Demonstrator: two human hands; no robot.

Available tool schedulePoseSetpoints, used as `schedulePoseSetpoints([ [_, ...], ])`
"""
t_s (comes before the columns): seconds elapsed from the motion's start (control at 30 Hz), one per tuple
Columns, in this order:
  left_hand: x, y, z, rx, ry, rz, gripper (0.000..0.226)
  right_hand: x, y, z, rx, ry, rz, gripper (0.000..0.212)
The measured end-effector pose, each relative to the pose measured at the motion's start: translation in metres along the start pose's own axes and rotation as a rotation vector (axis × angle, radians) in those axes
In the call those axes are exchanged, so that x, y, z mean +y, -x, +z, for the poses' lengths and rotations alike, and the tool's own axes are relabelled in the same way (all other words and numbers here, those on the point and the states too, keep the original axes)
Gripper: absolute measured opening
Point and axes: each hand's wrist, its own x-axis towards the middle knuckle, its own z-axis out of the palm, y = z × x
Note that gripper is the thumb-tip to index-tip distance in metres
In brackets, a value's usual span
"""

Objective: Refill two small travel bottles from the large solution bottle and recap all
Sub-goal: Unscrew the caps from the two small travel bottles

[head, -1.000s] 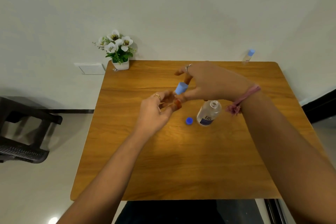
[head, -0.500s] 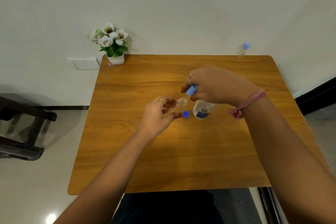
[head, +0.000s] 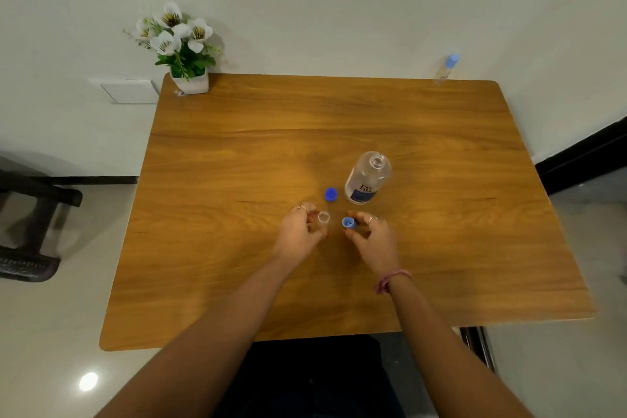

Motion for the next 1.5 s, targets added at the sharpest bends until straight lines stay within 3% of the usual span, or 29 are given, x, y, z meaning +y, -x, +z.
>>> schedulePoseSetpoints([
  [0.2, -0.008, -0.001, 0.016, -0.018, -0.059, 0.012, 0.045, 0.023, -0.009, 0.013, 0.012, 0.053, -0.004, 0.034],
  [0.37, -0.010, -0.003, 0.017, -0.034, -0.025, 0.012, 0.047, 0.028, -0.015, 0.010, -0.059, 0.029, -0.038, 0.047],
  [0.53, -0.018, -0.005, -0.001, -0.200, -0.071, 0.043, 0.062, 0.033, -0.019, -0.014, -0.188, 0.022, -0.018, 0.062],
  [0.6, -0.020, -0.008, -0.015, -0.255, -0.122, 0.061, 0.060, 0.039, -0.023, -0.032, -0.250, 0.101, -0.027, 0.058],
  [0.67, -0.016, -0.015, -0.031, -0.204, -0.112, 0.053, 0.049, 0.044, -0.029, -0.053, -0.249, 0.139, -0.042, 0.049],
  [0.8, 0.010, -0.045, -0.054, 0.022, 0.015, 0.031, 0.031, 0.040, -0.054, -0.102, -0.104, 0.046, -0.024, 0.034],
  [0.9, 0.050, -0.069, -0.060, 0.139, 0.114, 0.074, 0.035, 0.027, -0.091, -0.139, 0.076, -0.001, -0.057, 0.023],
  [1.0, 0.094, -0.088, -0.061, 0.196, 0.186, 0.137, 0.037, 0.012, -0.135, -0.172, 0.256, -0.054, -0.067, 0.019],
  [1.17, 0.151, -0.109, -0.051, 0.211, 0.277, 0.199, 0.038, -0.004, -0.210, -0.215, 0.451, -0.204, -0.011, 0.030],
  [1.5, 0.198, -0.132, -0.026, 0.183, 0.319, 0.176, 0.031, 0.001, -0.332, -0.257, 0.408, 0.023, 0.039, 0.048],
])
